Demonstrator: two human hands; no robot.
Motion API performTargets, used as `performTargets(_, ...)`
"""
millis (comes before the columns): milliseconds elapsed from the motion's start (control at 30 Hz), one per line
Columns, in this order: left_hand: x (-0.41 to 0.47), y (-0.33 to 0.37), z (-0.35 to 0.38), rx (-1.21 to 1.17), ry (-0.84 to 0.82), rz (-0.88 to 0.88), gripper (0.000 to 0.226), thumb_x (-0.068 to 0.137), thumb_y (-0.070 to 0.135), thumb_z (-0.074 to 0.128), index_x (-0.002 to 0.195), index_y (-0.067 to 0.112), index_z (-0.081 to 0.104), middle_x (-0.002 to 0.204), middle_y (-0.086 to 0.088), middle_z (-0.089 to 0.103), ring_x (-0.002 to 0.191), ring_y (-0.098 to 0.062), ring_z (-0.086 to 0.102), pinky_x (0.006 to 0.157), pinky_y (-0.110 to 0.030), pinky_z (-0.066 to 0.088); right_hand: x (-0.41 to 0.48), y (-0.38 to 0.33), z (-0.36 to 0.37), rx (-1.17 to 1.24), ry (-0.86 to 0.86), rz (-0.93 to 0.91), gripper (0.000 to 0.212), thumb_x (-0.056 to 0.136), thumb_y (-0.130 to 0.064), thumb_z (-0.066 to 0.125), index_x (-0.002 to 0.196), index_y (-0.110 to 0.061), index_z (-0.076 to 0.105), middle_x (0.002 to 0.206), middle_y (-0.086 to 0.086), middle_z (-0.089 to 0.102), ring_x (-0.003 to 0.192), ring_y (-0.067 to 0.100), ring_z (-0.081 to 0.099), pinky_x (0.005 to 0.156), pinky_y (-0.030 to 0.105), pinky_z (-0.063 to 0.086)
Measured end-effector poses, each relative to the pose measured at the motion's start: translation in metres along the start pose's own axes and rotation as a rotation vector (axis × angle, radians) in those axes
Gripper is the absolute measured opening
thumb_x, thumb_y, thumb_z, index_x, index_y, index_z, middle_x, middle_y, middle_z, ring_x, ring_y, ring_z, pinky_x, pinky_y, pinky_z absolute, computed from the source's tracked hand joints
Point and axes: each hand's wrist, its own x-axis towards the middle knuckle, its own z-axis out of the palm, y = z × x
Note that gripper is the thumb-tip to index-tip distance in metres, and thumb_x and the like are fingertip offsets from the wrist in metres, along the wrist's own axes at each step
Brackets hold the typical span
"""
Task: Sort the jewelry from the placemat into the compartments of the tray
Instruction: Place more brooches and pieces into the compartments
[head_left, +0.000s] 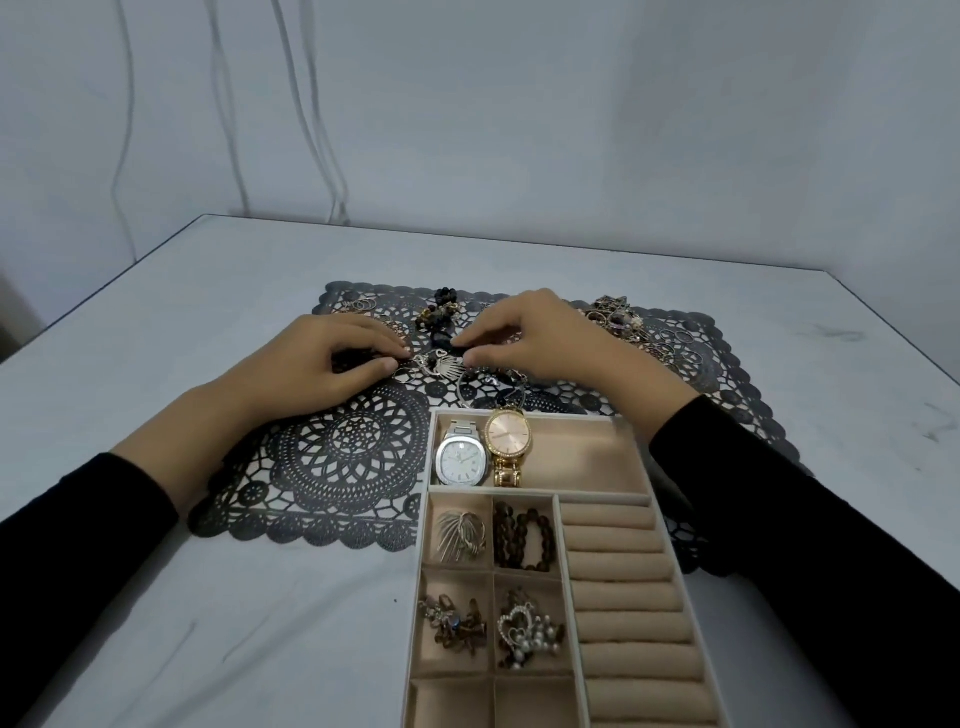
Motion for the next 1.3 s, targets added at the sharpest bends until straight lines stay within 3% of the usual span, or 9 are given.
performTargets(167, -0.007, 0.0, -0.003, -0.008, -0.003, -0.006, 0.039, 0.085, 0.05, 0.052, 0.111, 0.029, 0.072, 0.116, 0.015, 0.067, 0.109, 0.003, 0.058, 0.089, -0.003, 0.039, 0.008, -0.007, 0.012, -0.018, -0.04, -0.043, 0.022, 0.081, -0.031, 0.075, 0.1, -0.02, 0.076, 0.092, -0.012, 0.068, 0.085, 0.0, 0.063, 0.074, 0.01, 0.049)
performTargets(367, -0.002, 0.008, 0.004, -0.002, 0.045, -0.018, 0.028, 0.094, 0.029, 0.062, 0.121, 0.025, 0.068, 0.12, 0.012, 0.066, 0.109, 0.001, 0.057, 0.088, -0.003, 0.039, 0.007, -0.005, 0.007, -0.051, -0.055, -0.014, 0.015, 0.08, -0.026, 0.076, 0.094, -0.02, 0.077, 0.088, -0.012, 0.068, 0.082, 0.0, 0.062, 0.07, 0.006, 0.046)
performTargets(533, 0.005, 0.015, 0.011, 0.101, -0.012, 0.067, 0.036, 0.094, 0.04, 0.05, 0.121, 0.025, 0.069, 0.119, 0.012, 0.066, 0.106, 0.002, 0.056, 0.093, -0.017, 0.042, 0.008, -0.008, 0.008, -0.039, -0.06, -0.006, 0.02, 0.078, -0.029, 0.077, 0.097, -0.021, 0.077, 0.09, -0.011, 0.069, 0.083, 0.001, 0.063, 0.074, 0.012, 0.05)
performTargets(667, 0.012, 0.012, 0.01, 0.125, 0.014, 0.065, 0.023, 0.096, 0.026, 0.059, 0.115, 0.025, 0.072, 0.114, 0.009, 0.068, 0.102, -0.004, 0.061, 0.089, -0.021, 0.045, 0.009, -0.01, 0.011, -0.031, -0.055, 0.017, 0.023, 0.076, -0.03, 0.08, 0.096, -0.019, 0.077, 0.089, -0.008, 0.069, 0.082, 0.004, 0.063, 0.074, 0.018, 0.051)
performTargets(867, 0.023, 0.013, 0.009, 0.092, -0.006, 0.019, 0.016, 0.09, 0.028, 0.068, 0.103, 0.024, 0.075, 0.103, 0.008, 0.07, 0.093, -0.011, 0.064, 0.086, -0.038, 0.052, 0.011, -0.012, 0.009, -0.101, -0.085, 0.021, 0.021, 0.077, -0.029, 0.079, 0.096, -0.02, 0.076, 0.085, -0.009, 0.069, 0.077, 0.001, 0.063, 0.072, 0.016, 0.051)
performTargets(1167, 0.025, 0.014, 0.008, 0.042, 0.002, -0.022, 0.005, 0.091, 0.023, 0.067, 0.094, 0.023, 0.07, 0.097, 0.01, 0.068, 0.093, -0.009, 0.063, 0.088, -0.036, 0.049, 0.005, -0.008, 0.004, -0.07, -0.037, 0.006, 0.013, 0.087, -0.029, 0.068, 0.093, -0.021, 0.076, 0.082, -0.016, 0.067, 0.075, -0.004, 0.06, 0.062, 0.002, 0.042)
performTargets(1300, 0.025, 0.024, 0.006, -0.03, 0.101, -0.088, 0.006, 0.092, 0.024, 0.066, 0.095, 0.023, 0.07, 0.094, 0.015, 0.068, 0.093, -0.002, 0.061, 0.087, -0.022, 0.045, 0.004, -0.003, 0.005, -0.026, 0.036, 0.019, 0.012, 0.087, -0.027, 0.068, 0.091, -0.019, 0.075, 0.084, -0.009, 0.07, 0.078, 0.003, 0.063, 0.066, 0.009, 0.045)
